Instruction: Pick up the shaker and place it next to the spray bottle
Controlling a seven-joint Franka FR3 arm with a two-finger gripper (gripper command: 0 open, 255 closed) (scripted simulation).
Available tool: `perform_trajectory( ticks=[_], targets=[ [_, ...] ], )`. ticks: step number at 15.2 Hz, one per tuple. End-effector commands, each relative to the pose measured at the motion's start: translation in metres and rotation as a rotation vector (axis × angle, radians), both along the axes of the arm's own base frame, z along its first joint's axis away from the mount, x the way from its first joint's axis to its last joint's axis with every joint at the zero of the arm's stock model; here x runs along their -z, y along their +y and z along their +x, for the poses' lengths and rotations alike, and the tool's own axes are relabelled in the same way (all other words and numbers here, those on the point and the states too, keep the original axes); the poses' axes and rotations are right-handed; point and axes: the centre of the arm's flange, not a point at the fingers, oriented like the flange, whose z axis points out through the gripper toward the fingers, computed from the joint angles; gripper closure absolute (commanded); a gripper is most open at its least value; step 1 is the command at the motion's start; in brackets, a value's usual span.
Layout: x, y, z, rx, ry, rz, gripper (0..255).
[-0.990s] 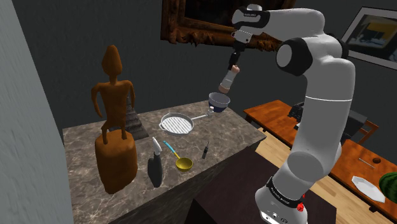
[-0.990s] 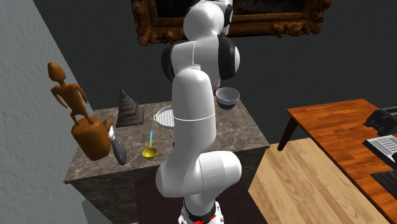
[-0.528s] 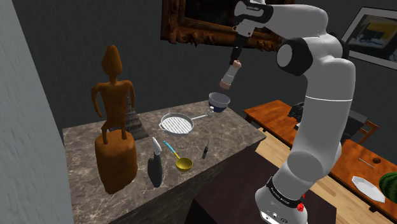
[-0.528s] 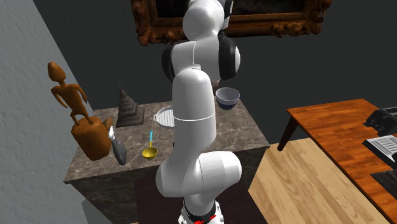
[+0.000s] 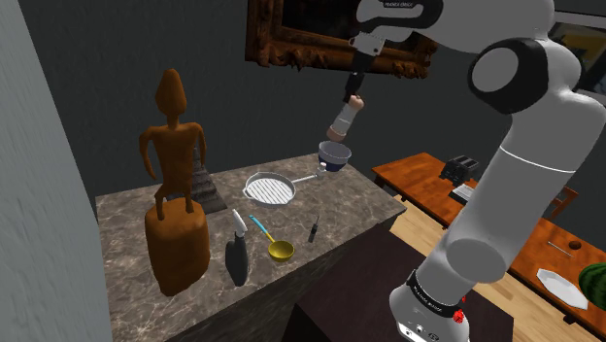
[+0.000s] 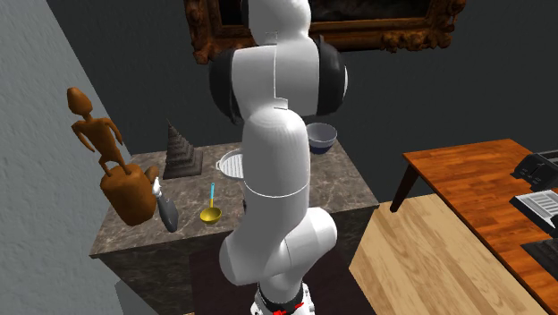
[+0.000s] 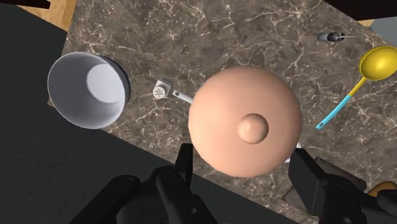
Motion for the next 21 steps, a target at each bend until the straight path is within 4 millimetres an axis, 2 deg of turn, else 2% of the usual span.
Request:
perform_trajectory(
  ticks=[1,12,13,14,21],
  targets=[
    [0.003,0.024,-0.007,0.001,0.0,-0.001,255],
    [0.003,0.163,-0.049,0.001,0.0,-0.001,255],
    [0.002,0.15,-0.041,-0.001,0.0,0.0,255],
    [0.002,0.15,-0.041,-0.001,0.0,0.0,0],
    [0.09,0.134,-0.065,0.104,-0.029,-0.007,0]
  ],
)
